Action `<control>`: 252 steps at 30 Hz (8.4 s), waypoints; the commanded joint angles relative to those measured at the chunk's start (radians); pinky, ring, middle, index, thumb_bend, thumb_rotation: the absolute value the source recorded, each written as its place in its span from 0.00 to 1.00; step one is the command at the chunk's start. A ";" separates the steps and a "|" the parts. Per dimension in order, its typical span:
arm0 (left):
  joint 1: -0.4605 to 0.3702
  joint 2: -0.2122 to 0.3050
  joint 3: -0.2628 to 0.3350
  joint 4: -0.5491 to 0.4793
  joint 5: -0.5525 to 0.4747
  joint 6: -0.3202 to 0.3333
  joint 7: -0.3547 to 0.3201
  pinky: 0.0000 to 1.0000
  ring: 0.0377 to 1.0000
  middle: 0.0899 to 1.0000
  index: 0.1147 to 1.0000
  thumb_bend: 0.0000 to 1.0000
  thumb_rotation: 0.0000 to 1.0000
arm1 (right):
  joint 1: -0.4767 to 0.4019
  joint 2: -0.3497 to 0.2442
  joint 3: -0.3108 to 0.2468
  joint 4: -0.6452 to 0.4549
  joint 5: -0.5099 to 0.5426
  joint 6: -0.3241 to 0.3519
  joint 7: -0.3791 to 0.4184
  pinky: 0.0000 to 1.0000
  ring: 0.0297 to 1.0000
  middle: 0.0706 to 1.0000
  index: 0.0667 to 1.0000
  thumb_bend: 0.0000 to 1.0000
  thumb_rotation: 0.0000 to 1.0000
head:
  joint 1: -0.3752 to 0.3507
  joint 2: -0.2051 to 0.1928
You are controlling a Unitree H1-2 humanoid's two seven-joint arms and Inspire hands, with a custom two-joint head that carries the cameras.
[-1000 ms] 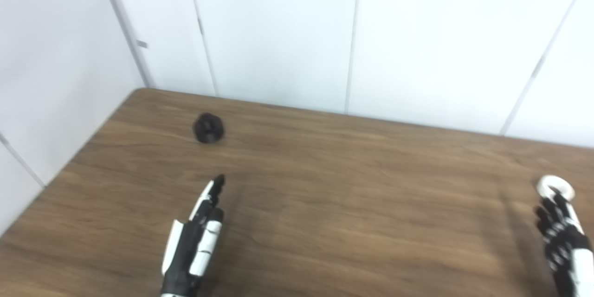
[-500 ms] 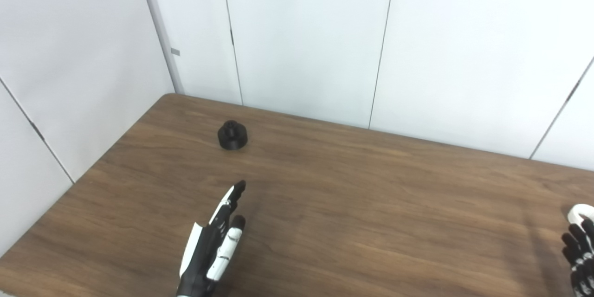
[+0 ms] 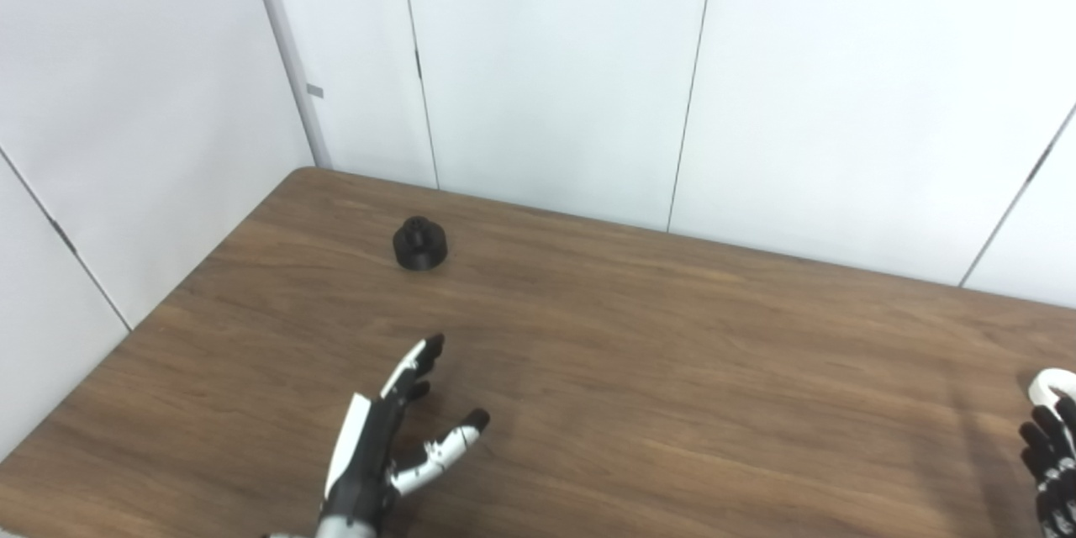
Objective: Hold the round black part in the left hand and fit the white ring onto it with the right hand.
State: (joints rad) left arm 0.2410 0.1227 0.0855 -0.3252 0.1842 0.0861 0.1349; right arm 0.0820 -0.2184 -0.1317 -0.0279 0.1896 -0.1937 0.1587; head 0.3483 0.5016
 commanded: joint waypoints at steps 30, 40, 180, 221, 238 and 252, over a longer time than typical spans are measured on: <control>-0.425 0.284 0.027 0.175 0.305 0.327 -0.064 0.98 1.00 0.98 0.90 0.91 0.37 | 0.069 0.044 0.009 0.052 0.011 0.017 -0.008 1.00 0.93 0.94 0.96 0.44 1.00 | -0.001 0.012; -0.494 0.336 0.026 0.272 0.331 0.329 -0.060 1.00 0.98 0.95 0.87 0.92 0.37 | 0.071 0.040 0.013 0.057 0.003 0.025 -0.004 1.00 0.94 0.95 0.97 0.46 1.00 | -0.001 0.016; -0.754 0.404 -0.217 0.617 0.390 0.345 -0.086 1.00 0.90 0.77 0.42 0.52 0.05 | 0.086 0.062 0.020 0.054 -0.088 -0.006 -0.029 0.94 0.89 0.90 0.94 0.55 1.00 | -0.065 0.034; -0.421 0.193 -0.393 0.006 0.605 0.323 -0.388 1.00 1.00 0.87 0.41 0.52 0.05 | 0.101 0.113 0.054 -0.016 -0.146 0.008 -0.057 0.93 0.87 0.89 0.93 0.58 1.00 | -0.217 0.097; -0.303 0.101 -0.496 -0.044 0.668 0.284 -0.408 1.00 1.00 0.87 0.42 0.52 0.05 | 0.106 0.150 0.076 -0.078 -0.206 0.068 -0.083 0.96 0.89 0.89 0.95 0.56 1.00 | -0.313 0.147; -0.222 0.051 -0.566 -0.021 0.748 0.248 -0.411 1.00 1.00 0.87 0.41 0.52 0.05 | 0.106 0.170 0.112 -0.140 -0.231 0.129 -0.111 0.96 0.90 0.89 0.96 0.56 1.00 | -0.370 0.197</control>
State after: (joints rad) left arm -0.0003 0.1698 -0.4722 -0.3627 0.9125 0.3392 -0.2723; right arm 0.1514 -0.0862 -0.0356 -0.1755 -0.0464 -0.0685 0.0601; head -0.0184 0.6964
